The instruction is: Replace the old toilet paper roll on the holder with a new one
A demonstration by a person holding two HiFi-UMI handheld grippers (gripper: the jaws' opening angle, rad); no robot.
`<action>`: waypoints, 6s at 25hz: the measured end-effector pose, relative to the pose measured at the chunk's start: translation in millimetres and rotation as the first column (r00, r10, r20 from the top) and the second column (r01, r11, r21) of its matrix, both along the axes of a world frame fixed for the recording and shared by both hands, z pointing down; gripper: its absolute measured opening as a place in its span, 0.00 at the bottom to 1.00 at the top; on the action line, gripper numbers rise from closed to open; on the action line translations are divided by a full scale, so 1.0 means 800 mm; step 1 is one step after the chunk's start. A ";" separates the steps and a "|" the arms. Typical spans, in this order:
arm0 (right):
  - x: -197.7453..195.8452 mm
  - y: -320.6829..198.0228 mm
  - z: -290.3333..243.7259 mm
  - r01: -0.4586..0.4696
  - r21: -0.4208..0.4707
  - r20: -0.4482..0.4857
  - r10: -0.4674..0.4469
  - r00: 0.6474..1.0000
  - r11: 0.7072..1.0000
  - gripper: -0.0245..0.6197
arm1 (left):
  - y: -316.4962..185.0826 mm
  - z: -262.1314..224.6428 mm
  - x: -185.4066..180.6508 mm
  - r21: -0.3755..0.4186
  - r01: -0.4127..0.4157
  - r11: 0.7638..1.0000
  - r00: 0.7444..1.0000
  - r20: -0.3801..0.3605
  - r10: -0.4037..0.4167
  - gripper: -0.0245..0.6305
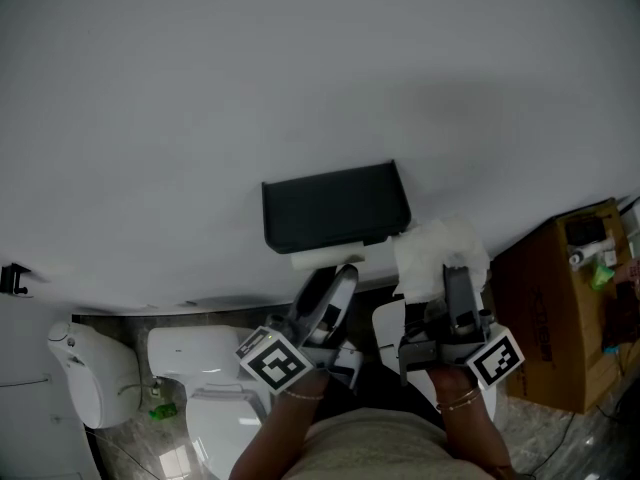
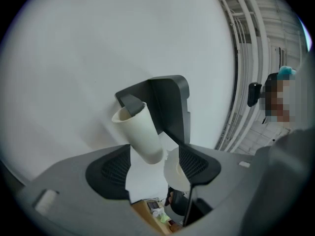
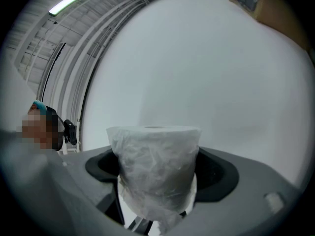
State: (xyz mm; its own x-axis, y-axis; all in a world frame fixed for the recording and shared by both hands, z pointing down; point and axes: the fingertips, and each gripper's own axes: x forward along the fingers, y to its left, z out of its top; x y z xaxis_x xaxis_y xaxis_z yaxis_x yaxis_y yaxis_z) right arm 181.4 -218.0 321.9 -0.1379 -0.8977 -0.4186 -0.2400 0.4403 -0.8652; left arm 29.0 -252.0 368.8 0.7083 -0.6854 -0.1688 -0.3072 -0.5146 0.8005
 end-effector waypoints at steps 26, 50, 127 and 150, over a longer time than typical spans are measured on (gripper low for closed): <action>0.010 -0.002 0.006 -0.015 -0.007 0.004 0.015 1.000 1.000 0.71 | -0.020 0.002 -0.007 -0.024 0.029 0.999 0.998 -0.059 -0.031 0.48; 0.022 -0.008 0.016 -0.042 -0.034 -0.006 0.042 0.999 0.999 0.71 | -0.032 0.014 0.006 -0.028 -0.004 1.000 0.999 -0.032 0.003 0.37; 0.120 0.068 0.011 -0.321 -0.042 -0.018 0.320 0.947 0.946 0.71 | 0.034 -0.007 0.164 0.037 -0.451 0.892 0.889 -0.069 0.453 0.36; 0.025 0.009 0.012 -0.150 -0.040 -0.003 0.150 0.989 0.988 0.71 | 0.023 -0.022 0.034 0.085 -0.267 0.960 0.953 -0.126 0.276 0.36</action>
